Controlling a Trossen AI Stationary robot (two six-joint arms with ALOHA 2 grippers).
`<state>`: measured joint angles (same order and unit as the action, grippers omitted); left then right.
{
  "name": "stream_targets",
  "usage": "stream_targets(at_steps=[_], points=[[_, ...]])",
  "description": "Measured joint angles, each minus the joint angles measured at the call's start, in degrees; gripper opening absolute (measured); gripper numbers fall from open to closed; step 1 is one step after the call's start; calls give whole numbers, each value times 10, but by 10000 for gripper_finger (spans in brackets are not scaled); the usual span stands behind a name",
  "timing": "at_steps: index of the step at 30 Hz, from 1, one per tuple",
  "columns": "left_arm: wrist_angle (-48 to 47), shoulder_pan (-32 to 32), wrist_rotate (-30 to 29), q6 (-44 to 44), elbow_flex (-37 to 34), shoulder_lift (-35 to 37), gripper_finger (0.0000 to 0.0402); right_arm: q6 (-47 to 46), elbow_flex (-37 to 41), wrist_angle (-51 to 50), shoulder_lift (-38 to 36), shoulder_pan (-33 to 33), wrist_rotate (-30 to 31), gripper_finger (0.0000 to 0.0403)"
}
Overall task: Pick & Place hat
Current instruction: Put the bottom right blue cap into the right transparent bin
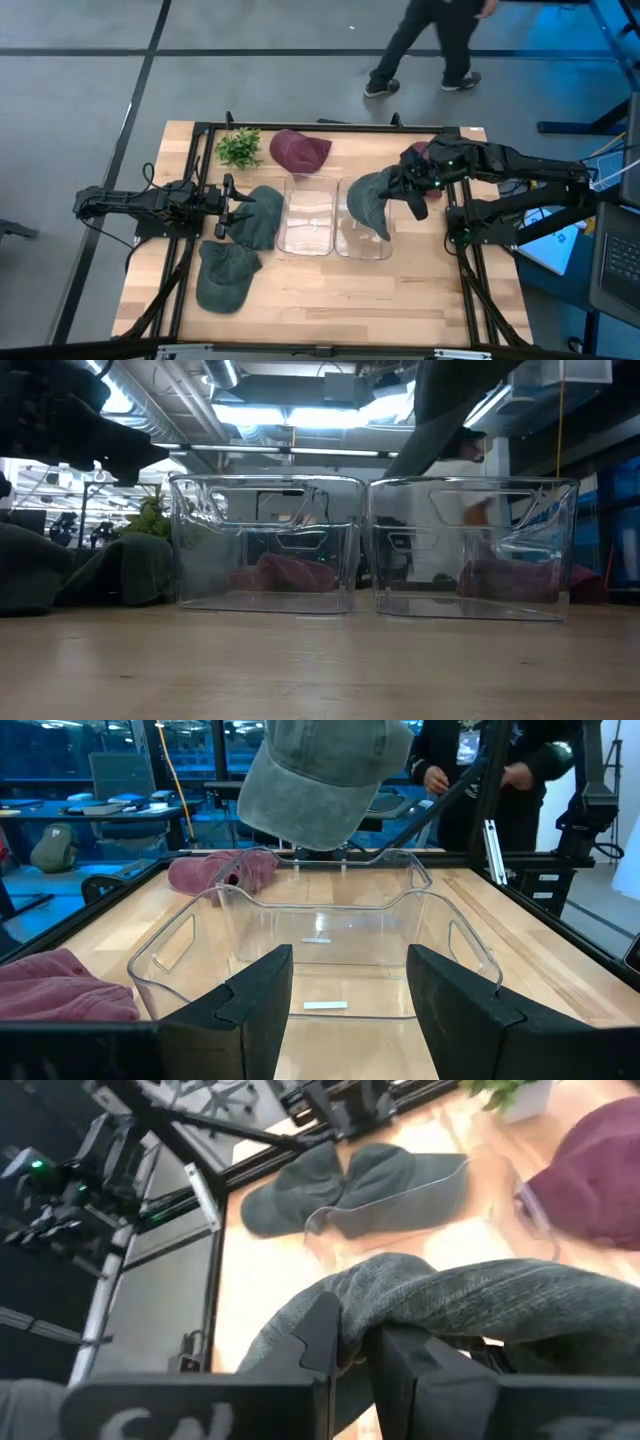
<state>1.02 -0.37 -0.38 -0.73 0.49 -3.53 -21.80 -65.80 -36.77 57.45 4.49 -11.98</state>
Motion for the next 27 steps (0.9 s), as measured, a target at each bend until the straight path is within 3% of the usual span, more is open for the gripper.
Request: stream_targets(at_steps=[13,27], points=[[0,0,0,0,0,0,194,20,9,-29,21,3,-41,37],[0,0,0,0,0,0,194,5,124,42,21,6,-48,37]])
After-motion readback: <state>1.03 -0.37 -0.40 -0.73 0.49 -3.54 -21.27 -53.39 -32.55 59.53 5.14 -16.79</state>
